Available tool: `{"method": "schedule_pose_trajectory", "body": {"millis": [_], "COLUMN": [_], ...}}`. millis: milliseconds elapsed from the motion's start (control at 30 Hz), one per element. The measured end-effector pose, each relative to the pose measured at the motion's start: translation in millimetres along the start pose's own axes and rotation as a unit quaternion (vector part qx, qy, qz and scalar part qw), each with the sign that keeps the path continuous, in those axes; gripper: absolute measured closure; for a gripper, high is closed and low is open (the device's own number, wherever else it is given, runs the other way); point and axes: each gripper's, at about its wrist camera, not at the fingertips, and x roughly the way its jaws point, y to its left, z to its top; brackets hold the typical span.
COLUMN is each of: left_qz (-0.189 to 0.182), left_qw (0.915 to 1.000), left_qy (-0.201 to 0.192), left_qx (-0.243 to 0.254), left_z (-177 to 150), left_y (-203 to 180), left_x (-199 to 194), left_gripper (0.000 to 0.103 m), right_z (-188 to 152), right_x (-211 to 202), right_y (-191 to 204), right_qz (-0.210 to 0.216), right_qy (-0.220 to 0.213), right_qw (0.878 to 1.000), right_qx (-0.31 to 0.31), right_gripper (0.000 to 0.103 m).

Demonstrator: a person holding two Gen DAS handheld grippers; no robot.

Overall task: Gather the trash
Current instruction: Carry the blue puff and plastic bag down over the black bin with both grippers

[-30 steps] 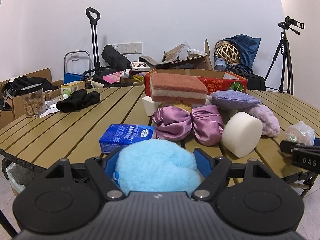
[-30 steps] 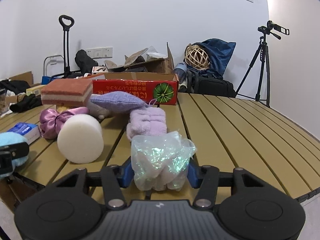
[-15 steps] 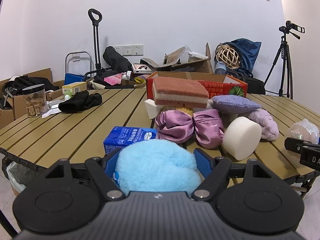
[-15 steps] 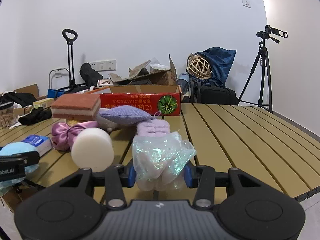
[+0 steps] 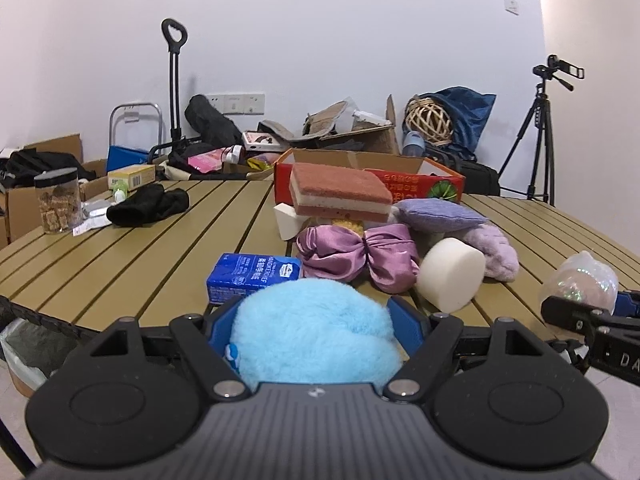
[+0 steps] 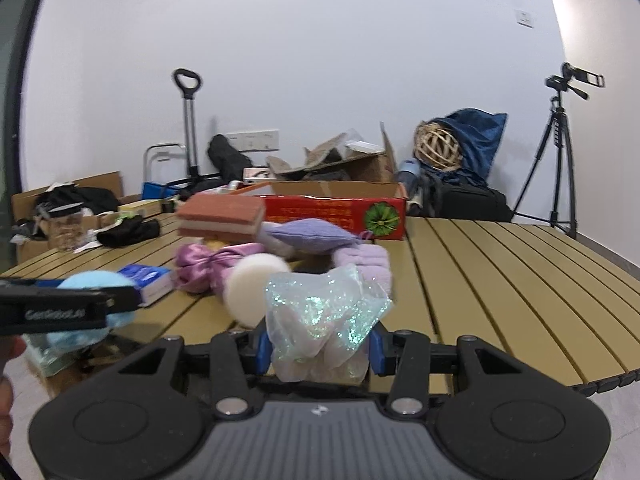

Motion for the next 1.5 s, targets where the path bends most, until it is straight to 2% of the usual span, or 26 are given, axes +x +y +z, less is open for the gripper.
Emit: {"method": "schedule_pose_trajectory", "body": {"millis": [367,567,1000,1300,1500], "left_qz": [0.000,0.000,0.001,0.021,0.039], "left_qw": [0.9998,0.9991,0.9916,0.9758,0.9725], "left_qy": [0.007,0.029,0.119,0.214,0.225], "left_qx": [0.018,0.030,0.051,0.042,0.045], "left_z": [-16.2,-34.0,-90.6,-133.7,-143.9], "left_y": [7.7,6.8,1.5,11.7,16.1], "left_x": [-29.0,-40.8,-53.8,-43.3,-38.5], "left_gripper": [0.024,0.024,0.024,0.025,0.025], "right_z": [-18.3,-35.6,-95.6,-131.5,-144.0], "right_x": [-19.2,-27.1,-30.6,-23.5,-13.3], "right_y": [11.0,20.0,40.2,64.4,76.9], "right_qz": [0.024,0.030,0.042,0.048,0.058], "right_qy": [0.041,0.070,0.192,0.262,0.283], "right_qw": [0.999,0.997,0.980,0.964,0.957], "right_qx": [0.004,0.011,0.018,-0.015,-0.033], "right_gripper": [0.059,0.059,0.059,0.059,0.059]}}
